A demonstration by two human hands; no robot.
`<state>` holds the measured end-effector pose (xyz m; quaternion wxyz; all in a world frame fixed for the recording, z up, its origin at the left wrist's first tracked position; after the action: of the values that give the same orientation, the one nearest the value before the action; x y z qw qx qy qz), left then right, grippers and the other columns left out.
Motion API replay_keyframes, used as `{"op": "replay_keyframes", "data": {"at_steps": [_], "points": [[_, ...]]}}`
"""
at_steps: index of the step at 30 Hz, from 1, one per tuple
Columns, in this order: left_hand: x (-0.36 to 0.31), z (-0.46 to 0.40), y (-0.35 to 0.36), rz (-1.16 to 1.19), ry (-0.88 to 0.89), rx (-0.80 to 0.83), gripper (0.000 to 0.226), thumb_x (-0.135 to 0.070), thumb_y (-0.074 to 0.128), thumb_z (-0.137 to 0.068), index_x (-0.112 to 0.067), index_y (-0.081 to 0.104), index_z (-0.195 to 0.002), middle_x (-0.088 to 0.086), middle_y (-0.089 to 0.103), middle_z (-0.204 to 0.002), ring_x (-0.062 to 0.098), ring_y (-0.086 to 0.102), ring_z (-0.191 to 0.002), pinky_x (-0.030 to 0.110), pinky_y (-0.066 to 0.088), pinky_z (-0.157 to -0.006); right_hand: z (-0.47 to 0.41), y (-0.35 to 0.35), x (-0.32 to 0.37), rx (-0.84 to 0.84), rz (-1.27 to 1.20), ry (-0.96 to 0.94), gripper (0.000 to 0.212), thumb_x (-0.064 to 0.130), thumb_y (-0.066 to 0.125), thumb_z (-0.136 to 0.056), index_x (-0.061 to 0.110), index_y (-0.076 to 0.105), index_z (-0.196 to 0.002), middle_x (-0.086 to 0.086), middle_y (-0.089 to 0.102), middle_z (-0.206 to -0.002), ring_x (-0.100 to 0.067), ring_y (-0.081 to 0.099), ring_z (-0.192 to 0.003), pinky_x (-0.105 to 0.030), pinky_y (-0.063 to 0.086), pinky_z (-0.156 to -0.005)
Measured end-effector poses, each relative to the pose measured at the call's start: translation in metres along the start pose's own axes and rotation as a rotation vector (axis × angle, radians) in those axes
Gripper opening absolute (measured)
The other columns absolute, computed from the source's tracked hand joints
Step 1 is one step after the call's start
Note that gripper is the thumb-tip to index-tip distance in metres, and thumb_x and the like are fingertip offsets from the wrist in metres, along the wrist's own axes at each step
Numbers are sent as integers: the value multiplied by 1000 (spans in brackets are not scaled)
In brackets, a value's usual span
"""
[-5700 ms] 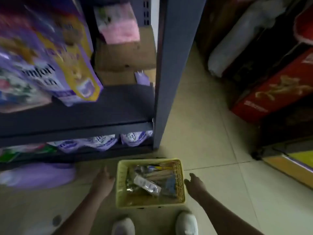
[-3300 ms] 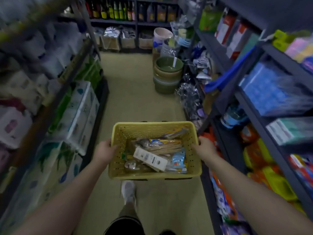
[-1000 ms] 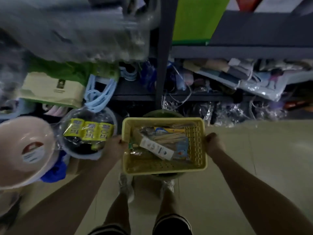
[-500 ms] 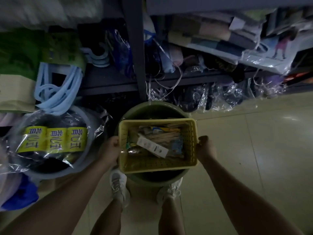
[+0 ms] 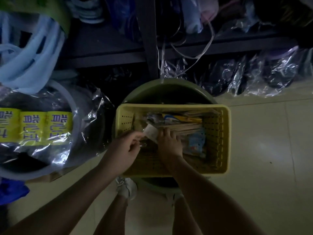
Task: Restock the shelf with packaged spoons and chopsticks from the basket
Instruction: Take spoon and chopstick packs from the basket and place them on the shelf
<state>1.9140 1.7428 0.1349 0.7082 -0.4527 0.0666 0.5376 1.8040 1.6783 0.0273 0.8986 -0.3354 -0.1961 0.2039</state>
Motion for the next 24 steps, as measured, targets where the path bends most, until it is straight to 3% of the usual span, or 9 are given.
{"op": "replay_keyframes", "data": {"at_steps": [2,6,10,12,14,16,18,20,24], "points": [[5,-4,12,87,-73,101,30,-13,47,-92,-20,53,-120,-10,58,-110,4,53,-105,8,37,-78,-7,1,-4,31,5,-10,51,14,43,-92,11,23,-139,-19,36,-142,-39,41,-128,-49,41,-98],[6,-5,28,179,-324,231,37,-29,44,-94,-21,46,-129,-2,53,-130,14,49,-115,26,37,-89,5,-16,-14,122,-351,-63,47,17,47,-92,18,29,-136,-15,52,-130,-31,55,-113,-44,49,-90],[-13,-4,22,336,-335,145,42,-45,41,-91,-27,44,-129,-12,49,-114,8,44,-103,23,30,-82,45,-53,-7,158,-602,-276,52,8,43,-92,20,32,-141,-10,58,-126,-25,59,-105,-38,51,-87],[-24,-3,21,420,-261,112,39,-46,45,-87,-30,49,-123,-22,52,-107,2,50,-100,18,35,-74,64,-63,3,223,-673,-339,48,7,41,-94,16,35,-141,1,57,-120,-11,55,-105,-21,45,-87],[-28,-1,19,494,-242,39,30,-41,54,-84,-30,53,-112,-22,57,-96,-5,53,-92,14,36,-68,73,-67,8,277,-688,-392,32,15,42,-97,12,47,-129,9,58,-99,-2,53,-84,-11,41,-70],[-27,-2,14,527,-248,-44,20,-31,61,-83,-26,52,-99,-17,56,-85,-3,53,-82,14,40,-62,73,-70,5,337,-729,-404,24,28,41,-98,16,58,-109,12,61,-87,1,54,-73,-7,40,-69],[-24,-7,6,515,-225,-109,21,-25,65,-80,-22,51,-96,-13,58,-85,7,57,-83,21,48,-67,60,-70,-6,240,-801,-355,23,39,36,-97,30,58,-97,19,60,-89,6,57,-82,-9,43,-75],[-19,-15,-3,453,-197,-152,29,-25,68,-78,-18,53,-101,-6,63,-92,11,61,-86,32,50,-72,31,-59,-29,84,-739,-202,20,39,39,-96,32,56,-103,8,62,-108,-8,59,-102,-25,49,-90],[-11,-23,-10,419,-155,-140,31,-19,69,-78,-22,56,-106,-10,67,-96,2,62,-87,24,47,-74,-8,-19,-49,35,-122,-208,68,31,54,-90,18,19,-147,-6,19,-156,-26,13,-144,-40,12,-118]]}}
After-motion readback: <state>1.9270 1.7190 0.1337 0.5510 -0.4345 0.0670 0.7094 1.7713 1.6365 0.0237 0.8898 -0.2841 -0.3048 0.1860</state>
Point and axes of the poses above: each hand's wrist, its own z-axis away from the middle knuckle, its own y-axis out of the palm, x = y × z, the point moved 6 cm from there along -z, towards the middle knuckle
